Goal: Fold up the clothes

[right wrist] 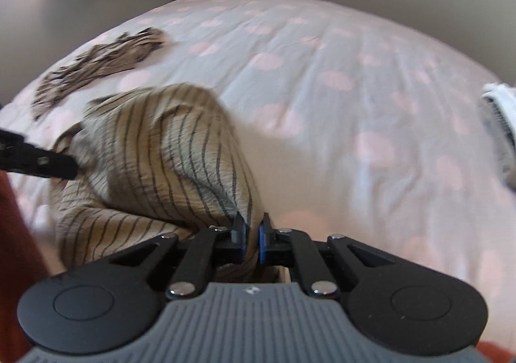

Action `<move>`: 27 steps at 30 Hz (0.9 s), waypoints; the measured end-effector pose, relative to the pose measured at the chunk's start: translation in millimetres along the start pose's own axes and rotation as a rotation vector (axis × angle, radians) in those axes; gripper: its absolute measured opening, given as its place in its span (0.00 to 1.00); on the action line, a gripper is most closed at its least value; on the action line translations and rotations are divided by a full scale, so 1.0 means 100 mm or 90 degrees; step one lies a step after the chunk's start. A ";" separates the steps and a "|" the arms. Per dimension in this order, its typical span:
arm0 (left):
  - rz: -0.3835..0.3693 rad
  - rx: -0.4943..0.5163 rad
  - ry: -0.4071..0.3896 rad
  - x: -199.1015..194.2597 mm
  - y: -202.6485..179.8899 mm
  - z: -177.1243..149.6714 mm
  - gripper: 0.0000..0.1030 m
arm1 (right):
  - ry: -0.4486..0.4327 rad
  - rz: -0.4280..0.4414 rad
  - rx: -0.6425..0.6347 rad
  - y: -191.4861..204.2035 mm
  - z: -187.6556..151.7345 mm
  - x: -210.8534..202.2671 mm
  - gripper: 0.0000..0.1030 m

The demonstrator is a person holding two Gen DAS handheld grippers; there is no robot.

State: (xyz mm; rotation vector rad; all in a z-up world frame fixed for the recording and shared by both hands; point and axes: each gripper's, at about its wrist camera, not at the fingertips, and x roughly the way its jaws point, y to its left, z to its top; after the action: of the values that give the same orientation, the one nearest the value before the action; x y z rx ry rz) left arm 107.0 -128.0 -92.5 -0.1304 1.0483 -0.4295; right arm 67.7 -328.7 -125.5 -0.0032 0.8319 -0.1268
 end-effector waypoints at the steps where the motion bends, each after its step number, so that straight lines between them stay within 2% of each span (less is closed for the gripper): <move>1: 0.000 -0.001 -0.002 -0.01 0.00 0.00 0.53 | -0.007 -0.024 0.000 -0.09 0.02 -0.04 0.07; 4: 0.000 -0.002 -0.004 0.00 -0.01 0.01 0.53 | -0.016 -0.090 0.007 -0.40 0.06 -0.14 0.07; 7: -0.003 0.004 -0.002 0.01 -0.05 0.02 0.53 | 0.008 -0.069 0.014 -0.59 0.05 -0.18 0.12; 8: -0.005 0.007 -0.002 0.01 -0.07 0.02 0.53 | 0.007 -0.065 0.013 -0.61 0.03 -0.21 0.18; 9: -0.006 0.012 -0.002 0.01 -0.09 0.02 0.53 | 0.002 -0.064 0.005 -0.60 0.01 -0.24 0.37; 10: -0.007 0.018 -0.002 0.01 -0.12 0.02 0.53 | -0.004 -0.064 -0.002 -0.59 -0.01 -0.27 0.49; 11: -0.006 0.022 -0.003 0.01 -0.13 0.02 0.53 | -0.011 -0.064 -0.006 -0.57 -0.02 -0.30 0.66; 12: -0.006 0.026 -0.003 0.01 -0.15 0.01 0.53 | -0.015 -0.058 -0.005 -0.56 -0.03 -0.33 0.69; 14: -0.006 0.034 -0.004 0.01 -0.17 0.01 0.53 | -0.010 -0.023 -0.006 -0.55 -0.02 -0.35 0.69; 16: -0.008 0.036 -0.004 0.01 -0.19 0.00 0.53 | -0.020 -0.021 -0.008 -0.51 -0.04 -0.39 0.70; 19: -0.008 0.042 -0.003 0.01 -0.20 0.00 0.53 | -0.045 -0.021 -0.011 -0.46 -0.03 -0.44 0.79; 22: -0.005 0.047 0.000 0.04 -0.21 0.02 0.53 | -0.057 -0.005 -0.009 -0.43 0.01 -0.46 0.80; 27: -0.003 0.061 0.005 0.09 -0.25 0.06 0.53 | -0.099 -0.002 -0.058 -0.28 0.05 -0.48 0.82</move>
State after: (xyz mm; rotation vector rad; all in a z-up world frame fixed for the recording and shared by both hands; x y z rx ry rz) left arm 109.2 -155.4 -88.9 -0.0455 1.0331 -0.4847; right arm 36.2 -351.6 -85.1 -0.0986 0.6822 -0.0906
